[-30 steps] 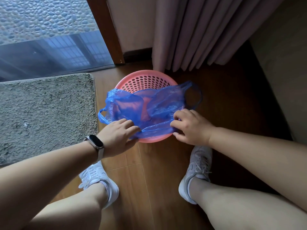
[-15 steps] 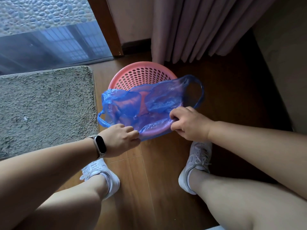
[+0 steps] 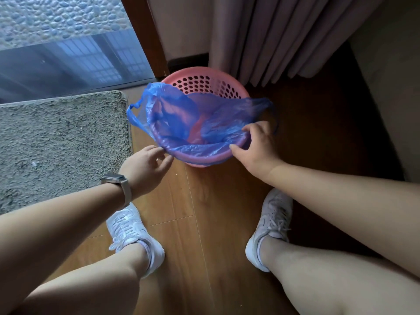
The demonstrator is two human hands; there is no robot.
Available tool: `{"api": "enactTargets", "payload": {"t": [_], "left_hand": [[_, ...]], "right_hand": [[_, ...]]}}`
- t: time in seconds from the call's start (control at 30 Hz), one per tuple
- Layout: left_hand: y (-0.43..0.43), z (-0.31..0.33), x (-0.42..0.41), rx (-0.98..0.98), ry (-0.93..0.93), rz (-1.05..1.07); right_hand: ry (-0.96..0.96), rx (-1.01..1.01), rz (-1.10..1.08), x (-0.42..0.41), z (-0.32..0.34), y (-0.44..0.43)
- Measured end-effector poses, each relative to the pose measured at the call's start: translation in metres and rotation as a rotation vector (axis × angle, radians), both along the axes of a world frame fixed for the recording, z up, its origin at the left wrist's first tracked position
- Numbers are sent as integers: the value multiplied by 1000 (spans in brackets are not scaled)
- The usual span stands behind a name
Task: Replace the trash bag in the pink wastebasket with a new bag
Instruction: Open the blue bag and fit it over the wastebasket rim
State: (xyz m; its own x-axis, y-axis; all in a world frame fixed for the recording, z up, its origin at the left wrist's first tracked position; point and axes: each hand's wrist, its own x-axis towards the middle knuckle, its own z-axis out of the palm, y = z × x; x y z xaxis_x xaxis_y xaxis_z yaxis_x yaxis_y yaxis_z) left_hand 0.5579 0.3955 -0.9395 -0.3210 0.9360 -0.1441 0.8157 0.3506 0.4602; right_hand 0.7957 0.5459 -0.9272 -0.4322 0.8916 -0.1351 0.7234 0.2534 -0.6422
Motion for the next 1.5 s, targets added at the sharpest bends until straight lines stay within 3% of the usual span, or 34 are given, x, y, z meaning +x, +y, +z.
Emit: {"api": "enactTargets", "payload": {"t": [0.13, 0.33, 0.6, 0.77, 1.07, 1.3, 1.5], "left_hand": [[16, -2, 1, -93, -576, 382], [22, -2, -2, -78, -888, 595], [24, -16, -19, -30, -635, 653], [22, -16, -26, -2, -652, 638], [20, -13, -32, -11, -520, 608], [12, -12, -23, -177, -656, 568], [17, 3, -34, -18, -540, 506]], "right_hand": [[57, -298, -165, -15, 0, -2], [148, -372, -270, -15, -3, 4], [133, -348, -159, 2, -4, 12], [135, -373, -79, 8, -4, 14], [115, -447, 1, 14, -1, 21], [58, -430, 87, 21, -4, 24], [72, -375, 114, 23, -10, 26]]}}
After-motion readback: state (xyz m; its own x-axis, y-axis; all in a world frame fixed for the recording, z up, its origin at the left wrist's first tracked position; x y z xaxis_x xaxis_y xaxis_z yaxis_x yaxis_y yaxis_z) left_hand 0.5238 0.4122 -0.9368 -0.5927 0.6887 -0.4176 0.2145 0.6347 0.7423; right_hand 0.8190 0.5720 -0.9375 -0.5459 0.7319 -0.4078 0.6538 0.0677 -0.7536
